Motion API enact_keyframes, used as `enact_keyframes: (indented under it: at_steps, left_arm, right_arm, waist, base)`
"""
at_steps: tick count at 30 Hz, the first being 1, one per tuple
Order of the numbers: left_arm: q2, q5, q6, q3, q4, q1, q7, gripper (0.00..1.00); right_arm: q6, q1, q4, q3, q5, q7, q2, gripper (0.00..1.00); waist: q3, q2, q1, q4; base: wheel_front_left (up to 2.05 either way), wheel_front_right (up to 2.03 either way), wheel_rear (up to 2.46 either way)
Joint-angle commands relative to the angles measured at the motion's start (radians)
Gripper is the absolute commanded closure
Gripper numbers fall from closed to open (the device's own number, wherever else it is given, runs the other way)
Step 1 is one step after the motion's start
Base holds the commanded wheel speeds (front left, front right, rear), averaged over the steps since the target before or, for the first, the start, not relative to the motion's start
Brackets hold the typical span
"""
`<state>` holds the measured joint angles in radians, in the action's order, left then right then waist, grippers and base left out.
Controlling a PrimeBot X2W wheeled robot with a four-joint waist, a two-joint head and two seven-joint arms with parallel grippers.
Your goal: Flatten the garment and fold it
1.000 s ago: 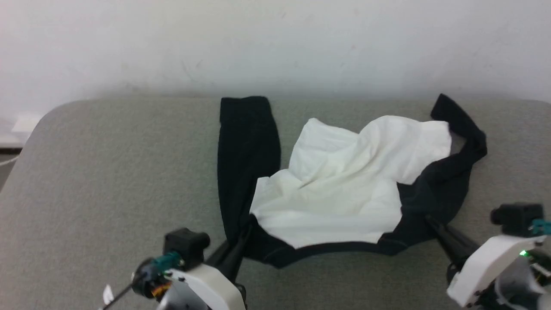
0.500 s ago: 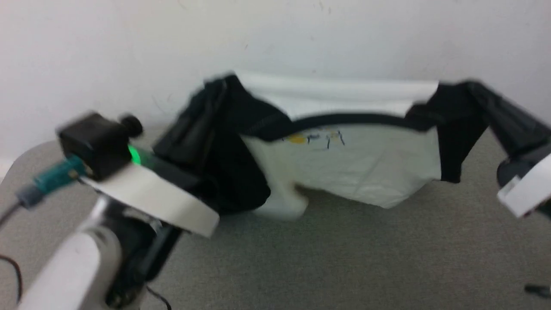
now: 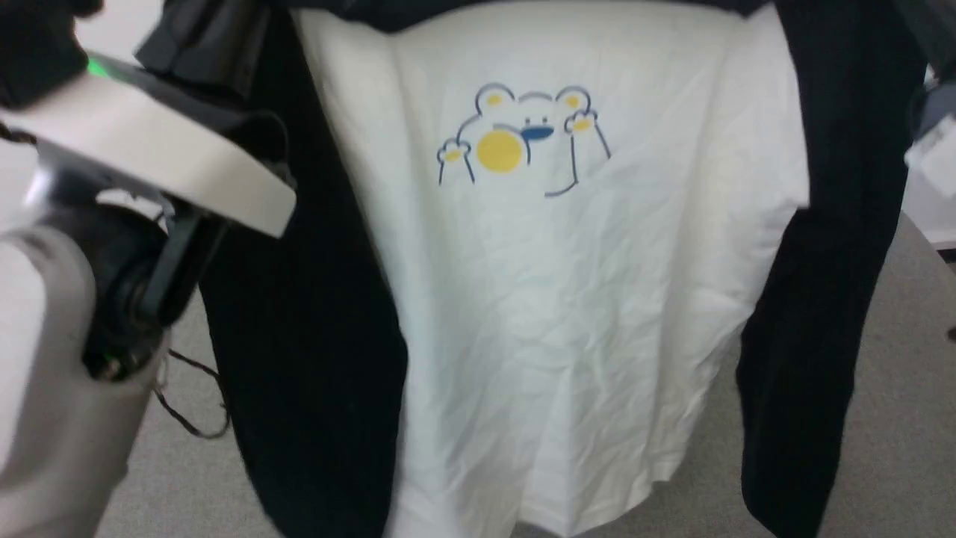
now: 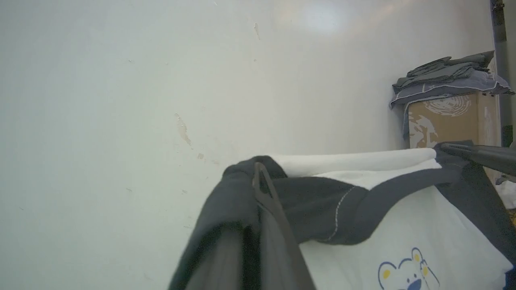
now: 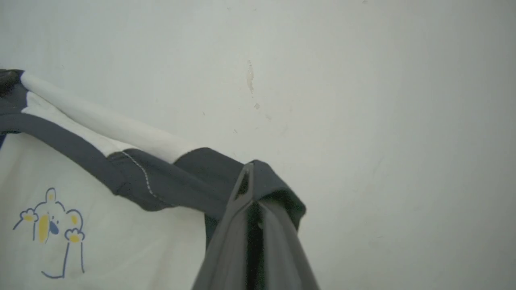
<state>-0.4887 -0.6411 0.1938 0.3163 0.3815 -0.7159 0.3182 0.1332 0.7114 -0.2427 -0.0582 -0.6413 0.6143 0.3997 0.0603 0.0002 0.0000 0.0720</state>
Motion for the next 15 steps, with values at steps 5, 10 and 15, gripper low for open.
enact_keyframes:
  at_steps: [5,10,15]
  left_arm:
    - [-0.027,0.005,-0.032,-0.009,-0.091,-0.115,0.029,1.00]
    - [-0.025,0.018,-0.066,-0.010,-0.201,-0.253,0.024,1.00]
    - [0.003,0.036,-0.094,-0.001,-0.327,-0.420,0.008,1.00]
  right_arm:
    - [-0.002,0.165,0.088,-0.065,0.021,-0.062,0.057,1.00]
    - [-0.002,0.348,0.220,-0.104,0.021,-0.176,0.068,1.00]
    - [-0.002,0.535,0.366,-0.165,0.028,-0.302,0.073,1.00]
  waist:
    - [-0.094,-0.0002,0.0000,0.006]
    - [-0.218,-0.0002,0.0000,0.016]
    - [-0.369,-0.0002,0.0000,0.028]
  base:
    - [0.00,0.00,0.00]
    - [0.00,0.00,0.00]
    - [0.00,0.00,0.00]
